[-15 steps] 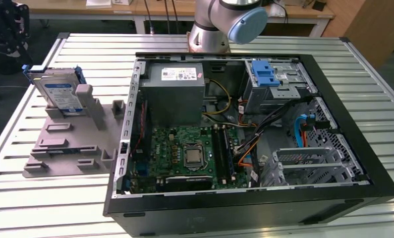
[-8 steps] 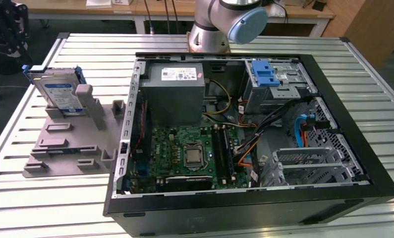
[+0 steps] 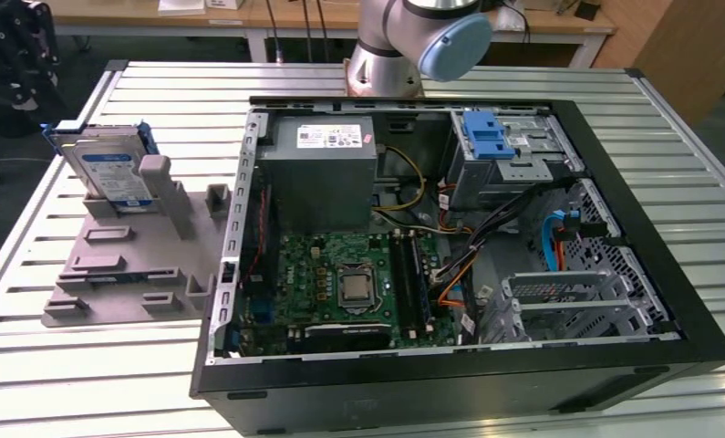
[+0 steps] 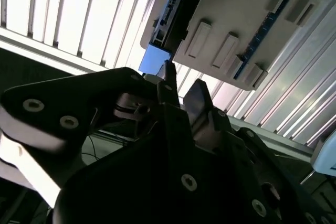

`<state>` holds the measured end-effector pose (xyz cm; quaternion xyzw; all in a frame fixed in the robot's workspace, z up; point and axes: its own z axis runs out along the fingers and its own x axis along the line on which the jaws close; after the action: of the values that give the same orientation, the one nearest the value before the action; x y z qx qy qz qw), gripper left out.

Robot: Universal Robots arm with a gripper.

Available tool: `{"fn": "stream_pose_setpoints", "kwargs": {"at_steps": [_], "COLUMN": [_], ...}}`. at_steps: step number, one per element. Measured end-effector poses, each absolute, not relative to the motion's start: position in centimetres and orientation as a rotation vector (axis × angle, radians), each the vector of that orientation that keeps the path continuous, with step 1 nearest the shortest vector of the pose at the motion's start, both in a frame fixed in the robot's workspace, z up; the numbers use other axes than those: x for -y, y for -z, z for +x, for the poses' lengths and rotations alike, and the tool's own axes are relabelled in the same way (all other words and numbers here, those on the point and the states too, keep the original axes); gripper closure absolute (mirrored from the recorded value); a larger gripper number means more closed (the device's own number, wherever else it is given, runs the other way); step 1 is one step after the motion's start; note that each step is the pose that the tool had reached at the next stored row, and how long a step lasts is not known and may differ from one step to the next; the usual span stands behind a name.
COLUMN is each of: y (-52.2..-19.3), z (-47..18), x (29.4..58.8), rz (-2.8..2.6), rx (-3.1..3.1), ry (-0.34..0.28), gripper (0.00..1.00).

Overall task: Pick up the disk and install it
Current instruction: 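Pick up the disk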

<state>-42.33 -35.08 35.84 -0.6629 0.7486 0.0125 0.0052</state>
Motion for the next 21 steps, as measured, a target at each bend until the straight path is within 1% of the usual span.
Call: {"fn": "stream_pose_setpoints", "kwargs": {"at_steps": [1, 2, 3, 4, 6, 7, 9, 15, 21], "y": [-35.8, -35.7, -35.6, -35.5, -35.4, -35.3, -35.0, -34.2, -33.2], "z": [-42.3, -42.3, -42.3, -42.3, -42.3, -42.3, -42.3, -42.5, -42.9], "x": [35.0, 34.9, 34.8, 34.8, 34.8, 34.8, 34.8, 34.2, 34.0], "rz": [-2.075, -2.075, -2.076, -2.081, -2.111, -2.130, -2.169, -2.175, -2.176], "rx": [-2.342, -2.341, -2.338, -2.332, -2.305, -2.287, -2.251, -2.231, -2.232], "ry": [-0.035, -0.033, -0.031, -0.030, -0.030, -0.030, -0.030, -0.014, -0.013], "gripper": [0.65, 0.65, 0.59, 0.59, 0.47, 0.47, 0.35, 0.35, 0.35]}}
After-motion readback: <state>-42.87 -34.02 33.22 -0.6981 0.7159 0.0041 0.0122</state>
